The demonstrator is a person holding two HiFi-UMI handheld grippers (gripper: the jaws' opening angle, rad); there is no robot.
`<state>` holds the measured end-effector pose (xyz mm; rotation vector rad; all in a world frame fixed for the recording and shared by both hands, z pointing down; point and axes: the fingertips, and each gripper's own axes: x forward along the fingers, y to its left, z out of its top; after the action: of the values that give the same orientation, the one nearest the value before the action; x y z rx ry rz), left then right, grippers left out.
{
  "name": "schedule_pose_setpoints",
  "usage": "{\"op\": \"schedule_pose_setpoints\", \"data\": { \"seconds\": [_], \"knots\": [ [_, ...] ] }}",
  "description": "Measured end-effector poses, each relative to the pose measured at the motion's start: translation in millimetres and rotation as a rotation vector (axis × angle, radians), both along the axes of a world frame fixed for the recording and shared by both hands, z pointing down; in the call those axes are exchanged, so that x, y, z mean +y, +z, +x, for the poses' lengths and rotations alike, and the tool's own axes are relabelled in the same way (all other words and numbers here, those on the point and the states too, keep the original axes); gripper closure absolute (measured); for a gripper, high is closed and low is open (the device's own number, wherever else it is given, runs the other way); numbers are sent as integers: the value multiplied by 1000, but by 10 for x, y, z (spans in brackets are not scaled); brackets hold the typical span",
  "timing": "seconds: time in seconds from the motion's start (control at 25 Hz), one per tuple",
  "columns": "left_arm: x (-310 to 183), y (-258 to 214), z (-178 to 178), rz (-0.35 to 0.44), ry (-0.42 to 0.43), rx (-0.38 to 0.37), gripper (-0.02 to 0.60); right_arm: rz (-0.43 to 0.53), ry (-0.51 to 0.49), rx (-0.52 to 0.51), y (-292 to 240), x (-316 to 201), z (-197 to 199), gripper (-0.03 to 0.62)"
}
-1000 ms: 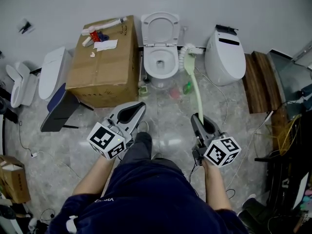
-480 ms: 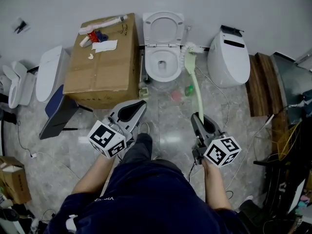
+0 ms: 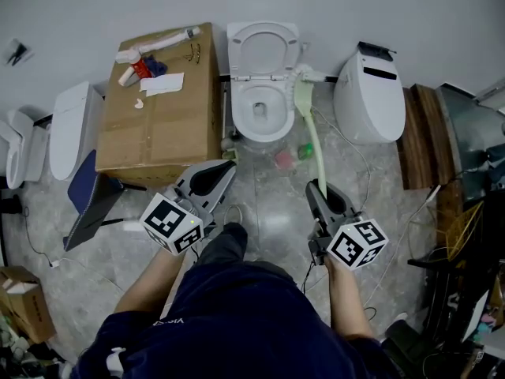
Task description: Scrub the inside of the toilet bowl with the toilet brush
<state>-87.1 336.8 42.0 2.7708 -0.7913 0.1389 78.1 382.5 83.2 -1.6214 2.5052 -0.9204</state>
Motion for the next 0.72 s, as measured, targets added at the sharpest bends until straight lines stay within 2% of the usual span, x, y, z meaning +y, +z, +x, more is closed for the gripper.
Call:
{"op": "schedule_pose_setpoints", "data": {
  "seconds": [0.72],
  "knots": [
    [-1331, 58, -300, -20, 50, 10, 546, -21, 36, 26, -8, -1282, -306, 536]
  ]
}}
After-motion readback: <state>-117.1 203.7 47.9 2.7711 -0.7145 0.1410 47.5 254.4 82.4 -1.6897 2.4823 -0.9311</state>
